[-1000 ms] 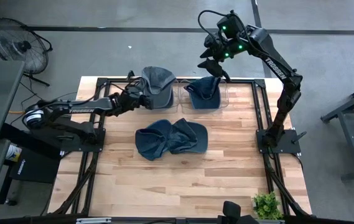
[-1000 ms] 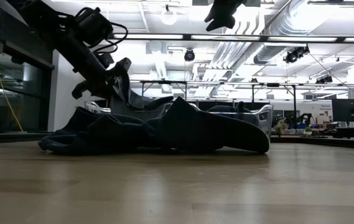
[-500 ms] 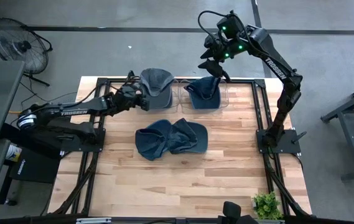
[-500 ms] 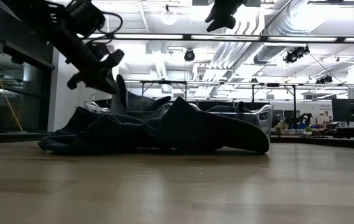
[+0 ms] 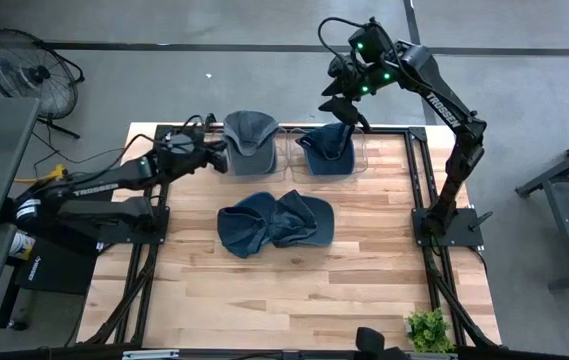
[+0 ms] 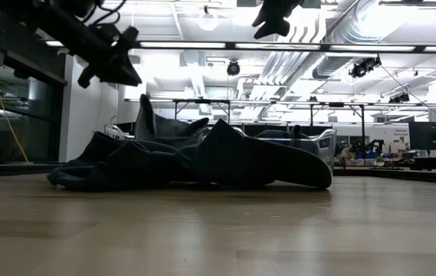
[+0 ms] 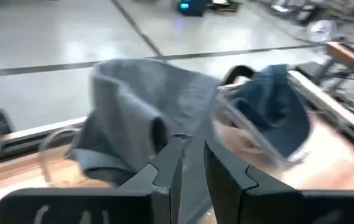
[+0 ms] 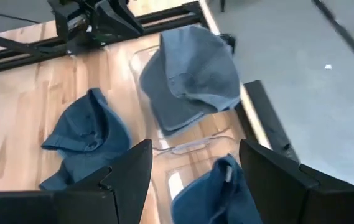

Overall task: Pick & Place hat
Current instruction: Put the dark blue cap into the right transparent bin

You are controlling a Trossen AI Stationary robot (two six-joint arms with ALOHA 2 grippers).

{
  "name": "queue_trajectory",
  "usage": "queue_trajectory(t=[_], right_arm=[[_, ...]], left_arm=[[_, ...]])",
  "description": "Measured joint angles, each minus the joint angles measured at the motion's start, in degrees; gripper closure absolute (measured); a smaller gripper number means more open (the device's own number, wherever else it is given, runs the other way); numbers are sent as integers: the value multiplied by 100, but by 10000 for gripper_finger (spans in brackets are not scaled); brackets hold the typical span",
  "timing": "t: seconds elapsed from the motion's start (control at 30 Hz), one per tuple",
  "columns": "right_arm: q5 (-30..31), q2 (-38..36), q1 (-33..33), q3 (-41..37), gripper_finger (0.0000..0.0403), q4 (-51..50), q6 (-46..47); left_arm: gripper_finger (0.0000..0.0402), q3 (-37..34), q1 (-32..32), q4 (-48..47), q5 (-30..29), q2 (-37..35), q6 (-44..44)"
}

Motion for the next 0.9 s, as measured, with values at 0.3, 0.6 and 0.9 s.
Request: queue_trajectory(t=[0.3,0.6,0.9], right_arm=[[-86,2,575,-1073,167,230,-168],[489,-3,1515,-2386,167,729,7],[1121,-317,2344,-3548,167,888,97]], left_arm=[[337,0,-2,-38,1459,-255,144],[337,0,-562,-28,1803,-255,102],[337,-7,-2072,-102,900,-130,-309]])
